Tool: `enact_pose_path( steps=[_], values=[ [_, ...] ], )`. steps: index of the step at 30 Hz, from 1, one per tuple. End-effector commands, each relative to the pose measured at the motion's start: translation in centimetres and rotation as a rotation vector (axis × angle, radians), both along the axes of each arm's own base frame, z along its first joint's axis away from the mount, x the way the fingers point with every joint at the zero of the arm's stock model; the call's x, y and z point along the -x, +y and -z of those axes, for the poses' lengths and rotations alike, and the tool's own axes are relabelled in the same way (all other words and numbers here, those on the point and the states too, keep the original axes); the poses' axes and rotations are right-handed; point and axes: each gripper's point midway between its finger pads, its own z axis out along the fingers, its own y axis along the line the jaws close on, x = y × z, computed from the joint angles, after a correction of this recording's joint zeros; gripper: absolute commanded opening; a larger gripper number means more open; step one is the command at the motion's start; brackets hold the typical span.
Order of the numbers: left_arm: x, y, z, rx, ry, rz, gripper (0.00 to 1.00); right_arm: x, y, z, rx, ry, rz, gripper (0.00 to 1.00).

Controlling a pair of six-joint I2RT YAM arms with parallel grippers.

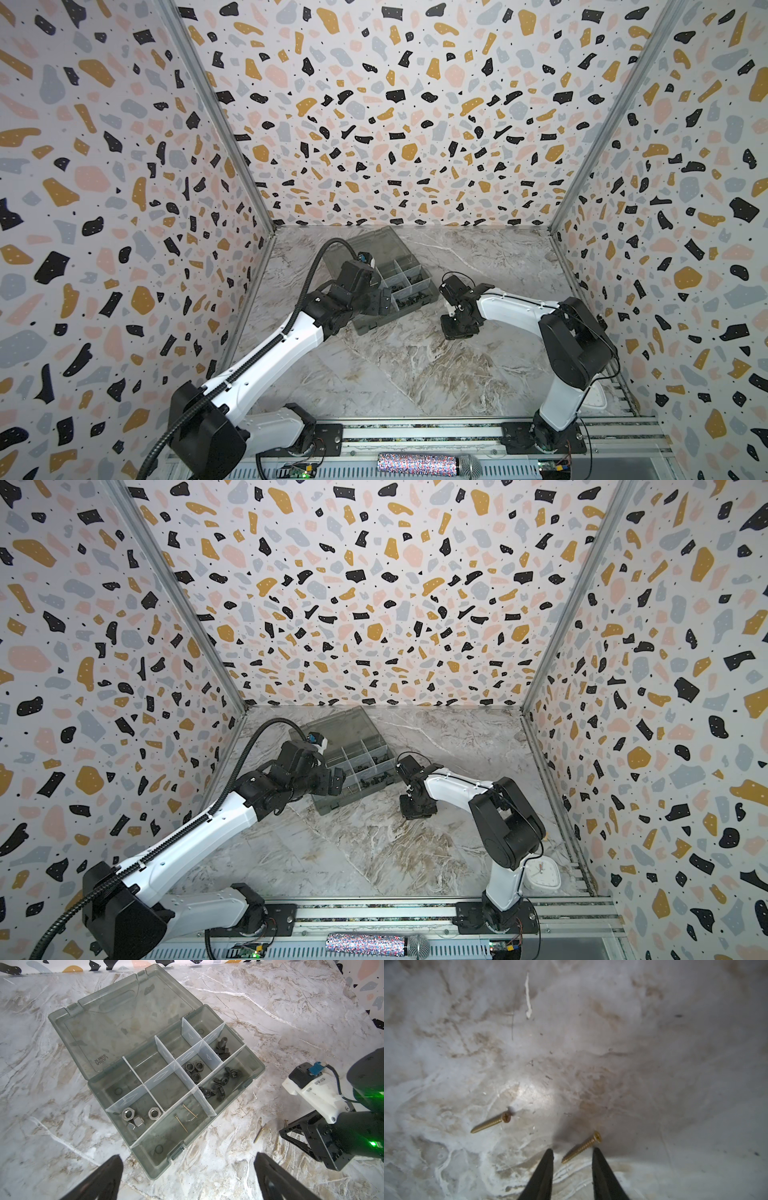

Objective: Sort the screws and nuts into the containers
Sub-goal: 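Move the open right gripper to a gold screw on the table and grasp its head, then carry the gold screw with the right gripper over the screw compartment and release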

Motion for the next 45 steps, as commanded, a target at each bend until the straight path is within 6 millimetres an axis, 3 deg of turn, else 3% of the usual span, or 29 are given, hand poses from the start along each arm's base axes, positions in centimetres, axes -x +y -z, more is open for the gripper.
enact_pose_path(
  steps=[1, 4, 13, 19, 26, 32, 38, 45],
  values=[
    [0.2, 0.7, -0.8, -0.035, -0.032, 0.002, 1.00, -0.8, 0.5, -0.3, 0.002, -0.004, 0.013, 0.33],
    [0.5, 1.2, -0.7, -0.053, -0.033, 0.002, 1.00, -0.7, 0.5, 0.3, 0.030, 0.015, 0.018, 0.31],
    [1.2, 2.0, -0.2, -0.063, -0.033, 0.008, 1.00, 0.5, 0.8, 2.6, 0.151, 0.072, -0.044, 0.10],
    [0.9, 3.2, 0.1, -0.046, -0.026, -0.023, 1.00, 0.8, 1.8, 2.7, 0.173, 0.080, -0.086, 0.00],
    [0.4, 4.5, 0.1, -0.037, -0.024, -0.064, 1.00, -0.4, 2.3, -0.6, 0.153, 0.020, -0.093, 0.00],
    [0.3, 5.0, 0.0, -0.039, -0.025, -0.082, 1.00, -2.3, 4.6, -4.8, 0.104, -0.054, -0.127, 0.00],
    [0.7, 5.5, -0.7, -0.025, -0.039, -0.095, 1.00, -4.2, 8.3, -7.8, 0.049, -0.128, -0.175, 0.00],
    [1.6, 6.7, -0.9, -0.026, -0.049, -0.128, 1.00, -6.6, 14.4, -9.3, -0.010, -0.185, -0.261, 0.00]
  ],
)
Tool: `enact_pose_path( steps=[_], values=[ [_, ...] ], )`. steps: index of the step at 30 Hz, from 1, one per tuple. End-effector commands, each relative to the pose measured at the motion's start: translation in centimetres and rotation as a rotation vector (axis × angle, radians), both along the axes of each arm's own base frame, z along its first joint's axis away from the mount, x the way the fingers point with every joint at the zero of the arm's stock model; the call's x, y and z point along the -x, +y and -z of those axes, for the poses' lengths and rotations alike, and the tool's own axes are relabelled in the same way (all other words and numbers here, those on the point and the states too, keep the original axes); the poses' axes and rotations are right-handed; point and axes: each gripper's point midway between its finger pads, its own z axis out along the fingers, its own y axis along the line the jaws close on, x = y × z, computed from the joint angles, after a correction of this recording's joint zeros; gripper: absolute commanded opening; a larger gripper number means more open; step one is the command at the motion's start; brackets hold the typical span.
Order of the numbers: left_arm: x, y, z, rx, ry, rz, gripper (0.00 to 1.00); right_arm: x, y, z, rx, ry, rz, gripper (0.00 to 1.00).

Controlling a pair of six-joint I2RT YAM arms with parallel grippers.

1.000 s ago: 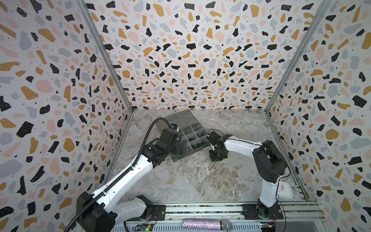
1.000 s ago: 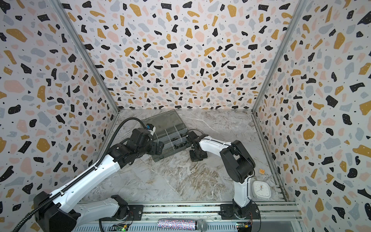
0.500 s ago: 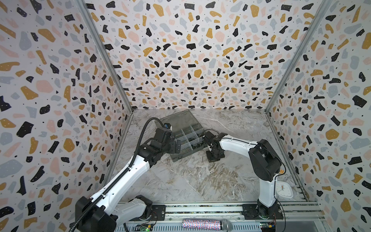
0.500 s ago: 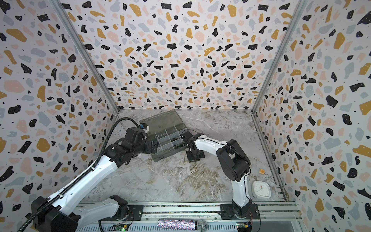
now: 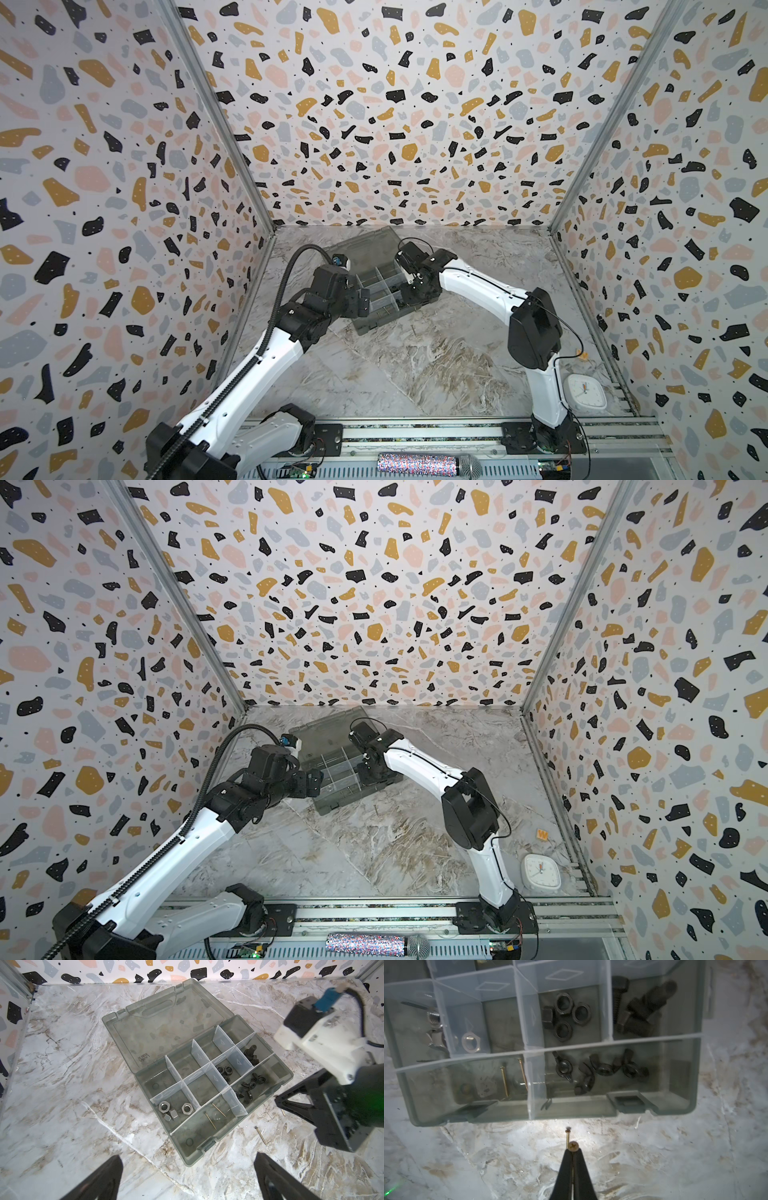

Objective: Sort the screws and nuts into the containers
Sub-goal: 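Carry the gold screw with the right gripper over the screw compartment and release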

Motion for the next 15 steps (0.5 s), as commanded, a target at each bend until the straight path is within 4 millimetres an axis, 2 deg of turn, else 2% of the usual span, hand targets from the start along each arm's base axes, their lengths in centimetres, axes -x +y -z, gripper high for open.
enact_pose_path(
  steps=[1, 6, 15],
  values=[
    [0.8, 1.0, 0.1, -0.004, 0.000, -0.028, 1.00, 0.1, 2.0, -0.3, 0.017, 0.010, -0.067, 0.00],
    [1.7, 2.2, 0.4, -0.009, -0.001, -0.063, 1.00, -0.4, 5.4, -0.2, -0.008, 0.002, -0.131, 0.00],
    [2.1, 3.6, -0.4, -0.011, -0.029, -0.120, 1.00, -0.2, 6.8, 1.1, -0.040, 0.034, -0.167, 0.01]
  ],
)
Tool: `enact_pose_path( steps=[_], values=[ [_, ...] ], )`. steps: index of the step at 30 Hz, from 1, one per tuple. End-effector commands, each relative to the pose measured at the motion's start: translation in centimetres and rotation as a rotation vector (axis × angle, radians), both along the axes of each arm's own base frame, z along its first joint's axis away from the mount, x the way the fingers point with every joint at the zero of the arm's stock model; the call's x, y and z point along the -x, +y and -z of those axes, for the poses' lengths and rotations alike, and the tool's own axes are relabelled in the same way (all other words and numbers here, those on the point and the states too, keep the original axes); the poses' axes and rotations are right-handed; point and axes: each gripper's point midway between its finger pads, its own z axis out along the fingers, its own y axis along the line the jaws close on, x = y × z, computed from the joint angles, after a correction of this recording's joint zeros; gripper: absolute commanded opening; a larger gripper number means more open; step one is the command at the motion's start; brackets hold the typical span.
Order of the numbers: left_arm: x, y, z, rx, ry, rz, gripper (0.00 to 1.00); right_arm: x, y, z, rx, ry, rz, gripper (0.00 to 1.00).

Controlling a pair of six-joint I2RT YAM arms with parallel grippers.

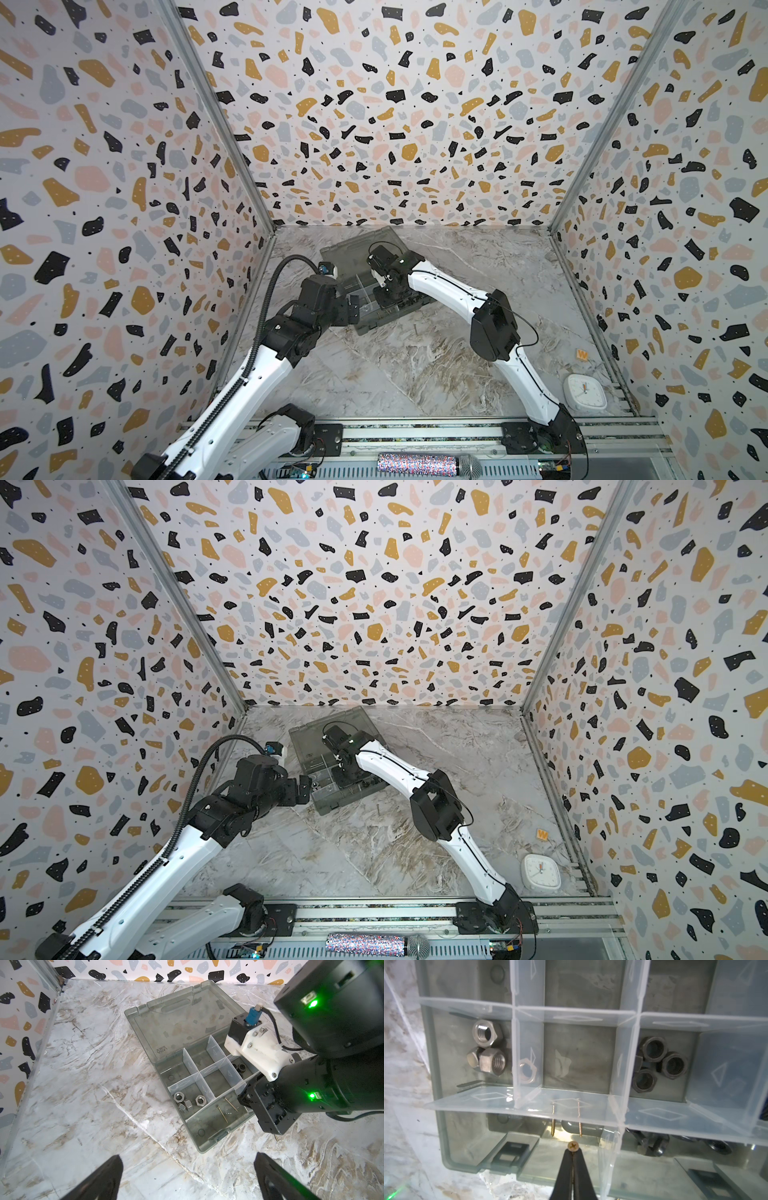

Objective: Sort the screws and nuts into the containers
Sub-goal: 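Carry the gold screw with the right gripper over the screw compartment and release, then move the open right gripper back down to the last gold screw on the table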

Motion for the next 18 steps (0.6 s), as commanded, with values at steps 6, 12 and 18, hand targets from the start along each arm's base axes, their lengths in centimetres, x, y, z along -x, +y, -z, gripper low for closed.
enact_pose_path(
  steps=[6, 12, 18],
  values=[
    [0.2, 0.8, 0.2, -0.005, 0.007, -0.037, 1.00, 0.1, 0.6, -3.1, -0.047, -0.033, -0.058, 0.35],
    [-0.5, -0.2, -0.1, 0.011, -0.002, 0.002, 1.00, -1.3, -2.4, -8.3, -0.017, -0.185, -0.035, 0.35],
    [-2.5, -3.1, 0.0, 0.038, 0.016, 0.120, 1.00, 1.0, -7.6, -7.0, 0.065, -0.147, 0.036, 0.30]
  ],
)
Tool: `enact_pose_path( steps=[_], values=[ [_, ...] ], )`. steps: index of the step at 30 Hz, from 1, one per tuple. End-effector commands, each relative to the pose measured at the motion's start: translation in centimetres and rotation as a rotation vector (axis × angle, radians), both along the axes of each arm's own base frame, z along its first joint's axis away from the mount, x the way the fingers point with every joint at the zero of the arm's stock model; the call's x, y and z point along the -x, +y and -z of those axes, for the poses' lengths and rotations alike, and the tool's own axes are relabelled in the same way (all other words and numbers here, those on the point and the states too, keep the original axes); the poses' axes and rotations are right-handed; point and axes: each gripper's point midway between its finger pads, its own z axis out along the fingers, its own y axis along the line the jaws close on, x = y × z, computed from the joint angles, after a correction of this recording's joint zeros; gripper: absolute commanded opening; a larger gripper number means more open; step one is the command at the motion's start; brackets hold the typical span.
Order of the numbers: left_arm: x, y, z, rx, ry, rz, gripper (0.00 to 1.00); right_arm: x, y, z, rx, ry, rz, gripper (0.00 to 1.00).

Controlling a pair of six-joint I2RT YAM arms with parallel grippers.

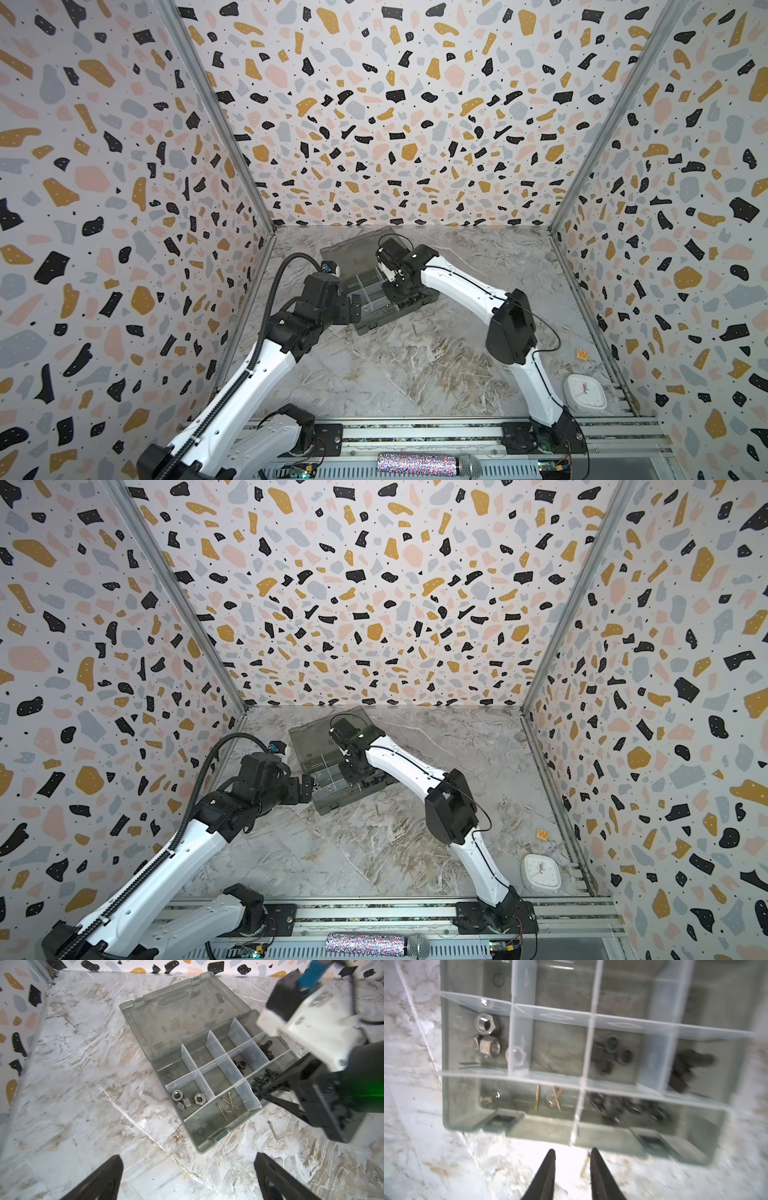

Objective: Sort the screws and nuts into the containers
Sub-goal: 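Move the open right gripper back down to the last gold screw on the table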

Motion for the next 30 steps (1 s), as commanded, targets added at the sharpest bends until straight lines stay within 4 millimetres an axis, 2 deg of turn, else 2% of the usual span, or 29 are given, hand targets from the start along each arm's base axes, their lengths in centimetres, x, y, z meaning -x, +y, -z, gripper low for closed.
enact_pose_path(
  steps=[1, 6, 11, 17, 21, 30],
  values=[
    [-1.8, -2.3, -1.3, 0.041, -0.031, 0.090, 1.00, 1.2, -3.3, -1.6, 0.014, -0.028, 0.057, 0.29],
    [-3.1, -4.2, -1.8, 0.075, -0.033, 0.135, 1.00, 4.2, -5.0, 0.8, -0.011, 0.040, 0.095, 0.27],
    [-3.2, -6.2, -1.6, 0.083, -0.017, 0.181, 1.00, 5.9, -5.6, 3.0, -0.019, 0.081, 0.093, 0.27],
    [-2.4, -7.7, -2.0, 0.097, -0.012, 0.214, 1.00, 6.3, -5.7, 5.4, -0.016, 0.101, 0.086, 0.26],
    [-1.3, -7.9, -2.0, 0.112, -0.002, 0.223, 1.00, 6.3, -5.4, 6.5, -0.023, 0.114, 0.083, 0.26],
    [2.5, -7.8, -0.9, 0.141, 0.061, 0.317, 0.99, 5.2, -4.9, 8.8, -0.040, 0.164, 0.084, 0.26]
  ],
)
